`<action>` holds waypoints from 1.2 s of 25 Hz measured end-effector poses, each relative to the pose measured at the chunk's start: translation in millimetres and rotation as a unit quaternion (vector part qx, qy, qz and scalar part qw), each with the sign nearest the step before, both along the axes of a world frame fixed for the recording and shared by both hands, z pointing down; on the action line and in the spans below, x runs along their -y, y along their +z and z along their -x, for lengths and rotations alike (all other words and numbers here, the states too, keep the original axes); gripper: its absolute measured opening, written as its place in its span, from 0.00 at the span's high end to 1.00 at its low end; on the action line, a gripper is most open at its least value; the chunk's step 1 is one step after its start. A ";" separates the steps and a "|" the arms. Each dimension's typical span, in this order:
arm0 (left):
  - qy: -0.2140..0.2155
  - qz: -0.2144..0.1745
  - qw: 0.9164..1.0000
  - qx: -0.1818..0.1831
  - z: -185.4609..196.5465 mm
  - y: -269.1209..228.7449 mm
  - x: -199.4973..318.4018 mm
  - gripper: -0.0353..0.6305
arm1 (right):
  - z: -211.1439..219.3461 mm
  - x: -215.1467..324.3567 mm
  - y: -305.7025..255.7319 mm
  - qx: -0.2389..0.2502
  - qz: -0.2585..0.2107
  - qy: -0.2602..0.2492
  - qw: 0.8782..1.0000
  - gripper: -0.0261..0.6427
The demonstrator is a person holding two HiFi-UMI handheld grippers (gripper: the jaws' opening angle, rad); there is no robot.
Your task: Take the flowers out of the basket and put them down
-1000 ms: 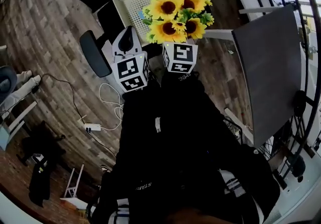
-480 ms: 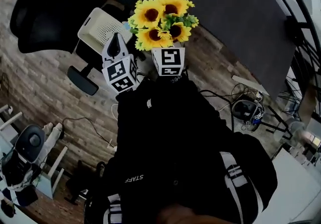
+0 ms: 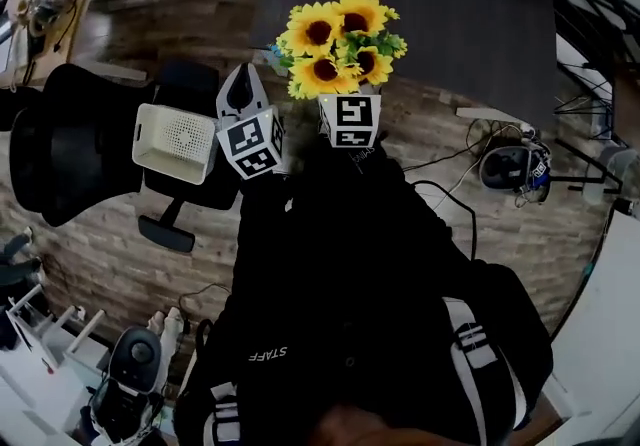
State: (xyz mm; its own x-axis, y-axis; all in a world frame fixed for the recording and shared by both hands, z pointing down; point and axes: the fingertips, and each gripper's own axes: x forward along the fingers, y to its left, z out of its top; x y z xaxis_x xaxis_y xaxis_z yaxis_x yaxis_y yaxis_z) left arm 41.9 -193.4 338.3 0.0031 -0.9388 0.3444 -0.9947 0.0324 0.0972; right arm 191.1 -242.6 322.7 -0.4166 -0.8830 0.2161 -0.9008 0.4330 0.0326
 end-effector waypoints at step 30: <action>0.174 0.099 0.980 0.015 -191.3 170.5 143.9 0.94 | -184.9 104.5 206.5 -0.015 0.114 0.151 0.982 0.17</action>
